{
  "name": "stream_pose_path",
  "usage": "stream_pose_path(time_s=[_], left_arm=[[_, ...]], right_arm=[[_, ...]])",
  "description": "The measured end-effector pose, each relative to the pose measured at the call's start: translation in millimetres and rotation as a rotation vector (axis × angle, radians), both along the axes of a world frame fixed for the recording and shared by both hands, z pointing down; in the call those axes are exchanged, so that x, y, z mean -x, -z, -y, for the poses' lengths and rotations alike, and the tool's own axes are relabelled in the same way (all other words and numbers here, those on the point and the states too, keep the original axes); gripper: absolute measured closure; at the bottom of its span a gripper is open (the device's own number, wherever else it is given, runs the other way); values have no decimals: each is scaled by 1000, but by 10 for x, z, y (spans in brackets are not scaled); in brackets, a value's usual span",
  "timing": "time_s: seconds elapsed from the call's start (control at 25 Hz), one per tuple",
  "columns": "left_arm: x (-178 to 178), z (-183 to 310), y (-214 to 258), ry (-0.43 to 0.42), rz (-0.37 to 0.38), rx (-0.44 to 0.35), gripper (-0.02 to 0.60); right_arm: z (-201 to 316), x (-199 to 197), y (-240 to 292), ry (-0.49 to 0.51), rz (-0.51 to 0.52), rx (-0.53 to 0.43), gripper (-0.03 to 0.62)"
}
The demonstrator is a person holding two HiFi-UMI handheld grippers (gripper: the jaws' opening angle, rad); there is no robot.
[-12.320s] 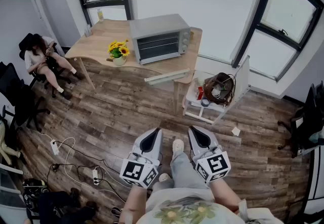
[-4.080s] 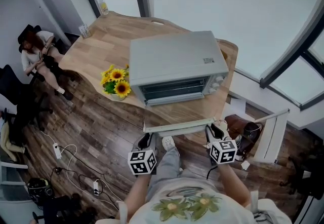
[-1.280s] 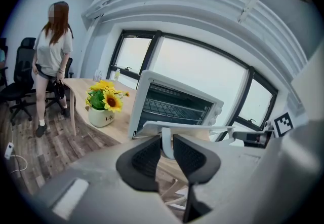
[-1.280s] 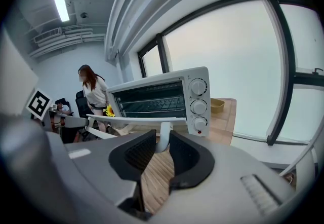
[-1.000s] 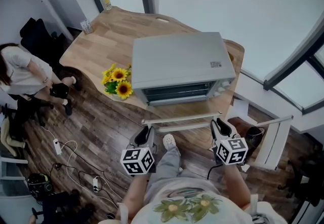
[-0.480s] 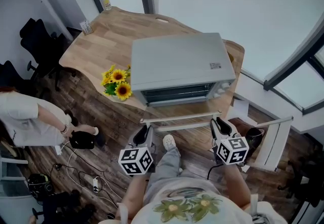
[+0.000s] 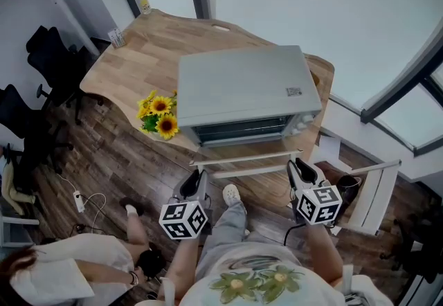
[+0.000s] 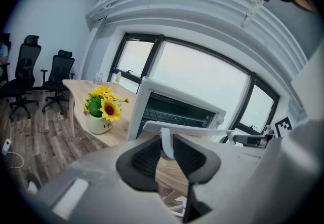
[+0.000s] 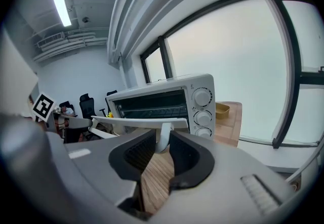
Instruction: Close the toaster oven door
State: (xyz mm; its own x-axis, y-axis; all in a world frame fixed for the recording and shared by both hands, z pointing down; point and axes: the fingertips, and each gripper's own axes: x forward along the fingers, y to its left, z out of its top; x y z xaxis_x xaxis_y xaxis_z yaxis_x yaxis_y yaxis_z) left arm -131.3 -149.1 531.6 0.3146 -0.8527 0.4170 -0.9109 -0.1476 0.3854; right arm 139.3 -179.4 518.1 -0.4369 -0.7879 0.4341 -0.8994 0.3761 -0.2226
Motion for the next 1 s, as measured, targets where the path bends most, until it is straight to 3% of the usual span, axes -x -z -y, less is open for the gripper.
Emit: stream_pose_path(time_s=[1.0], left_arm=[[36, 280, 184, -7, -32, -6, 490]], right_arm=[[285, 30, 185, -5, 21, 21, 506]])
